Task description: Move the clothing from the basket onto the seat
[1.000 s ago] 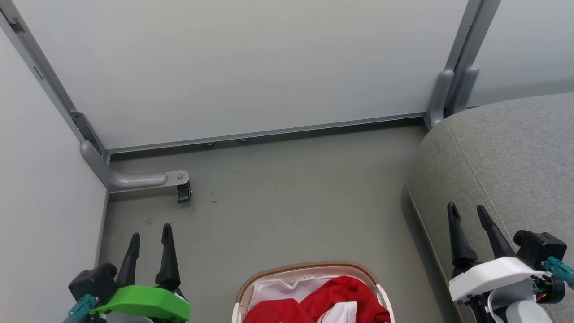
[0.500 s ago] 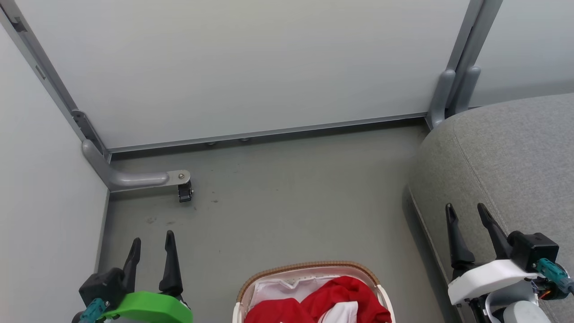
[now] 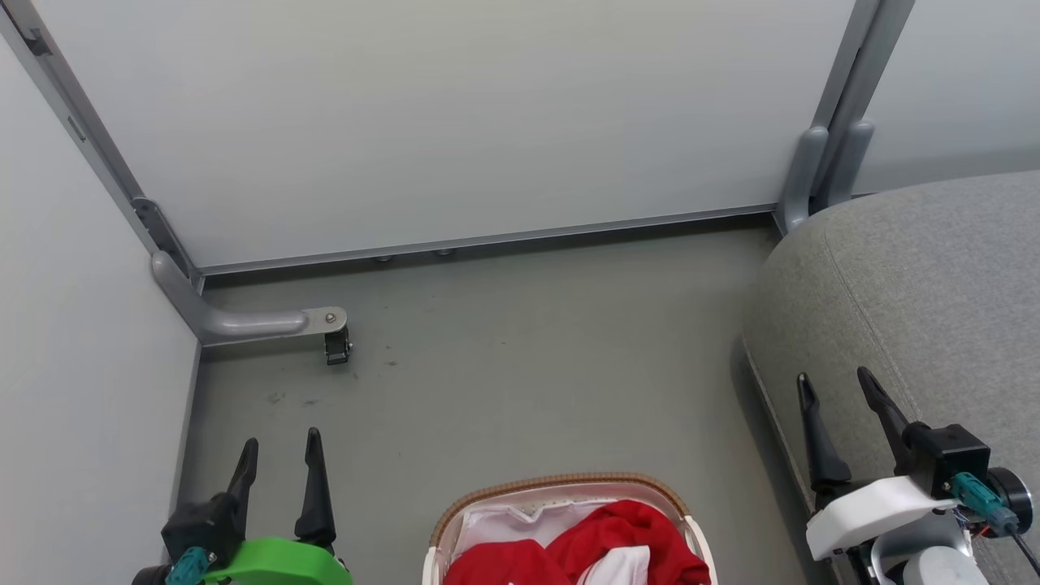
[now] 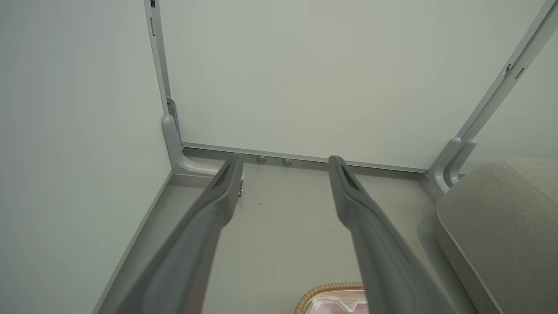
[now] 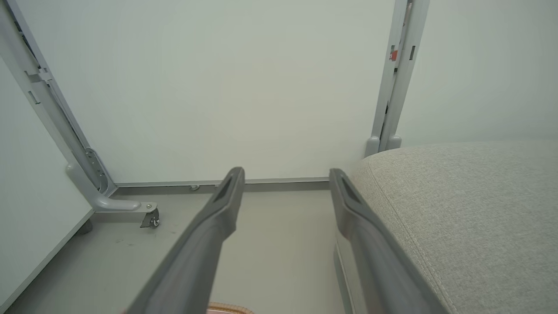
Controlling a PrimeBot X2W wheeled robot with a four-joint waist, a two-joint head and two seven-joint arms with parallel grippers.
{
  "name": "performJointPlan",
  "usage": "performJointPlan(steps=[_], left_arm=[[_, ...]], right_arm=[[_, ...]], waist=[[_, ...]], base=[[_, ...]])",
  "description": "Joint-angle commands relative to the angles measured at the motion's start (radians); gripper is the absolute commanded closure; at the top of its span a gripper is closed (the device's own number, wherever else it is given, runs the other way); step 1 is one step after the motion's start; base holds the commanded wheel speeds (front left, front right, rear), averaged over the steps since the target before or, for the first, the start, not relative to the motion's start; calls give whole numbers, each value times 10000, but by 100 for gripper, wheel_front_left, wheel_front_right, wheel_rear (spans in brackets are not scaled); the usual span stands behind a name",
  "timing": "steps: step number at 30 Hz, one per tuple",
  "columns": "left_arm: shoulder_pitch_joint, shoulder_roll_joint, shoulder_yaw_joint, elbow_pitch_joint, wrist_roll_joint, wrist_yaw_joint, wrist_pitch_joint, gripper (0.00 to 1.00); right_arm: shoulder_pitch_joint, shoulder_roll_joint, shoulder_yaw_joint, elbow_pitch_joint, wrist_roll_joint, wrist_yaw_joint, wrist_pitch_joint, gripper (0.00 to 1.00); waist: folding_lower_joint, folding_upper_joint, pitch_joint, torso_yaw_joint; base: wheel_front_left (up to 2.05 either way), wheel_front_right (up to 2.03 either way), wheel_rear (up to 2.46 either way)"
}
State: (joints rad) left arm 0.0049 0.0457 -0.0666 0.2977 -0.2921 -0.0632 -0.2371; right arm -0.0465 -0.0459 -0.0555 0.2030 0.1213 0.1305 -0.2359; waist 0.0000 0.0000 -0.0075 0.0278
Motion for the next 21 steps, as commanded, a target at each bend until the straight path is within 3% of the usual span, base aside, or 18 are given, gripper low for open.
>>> performJointPlan(steps=[1,13,21], left_arm=[[108,71,-25,37,245,34,-87,0],[122,75,-133,251,978,100,-309,0],[81,75,-147,302,914,114,-278,0]], right_arm=[[129,-63,19,28,-255,3,-99,0],[157,-72,59,86,-1103,1,-314,0],[115,-71,70,137,-1089,1,-306,0]], waist=[[0,0,1,4],[0,0,10,39],[0,0,26,36]], base=[[0,0,0],[0,0,0],[0,0,0]])
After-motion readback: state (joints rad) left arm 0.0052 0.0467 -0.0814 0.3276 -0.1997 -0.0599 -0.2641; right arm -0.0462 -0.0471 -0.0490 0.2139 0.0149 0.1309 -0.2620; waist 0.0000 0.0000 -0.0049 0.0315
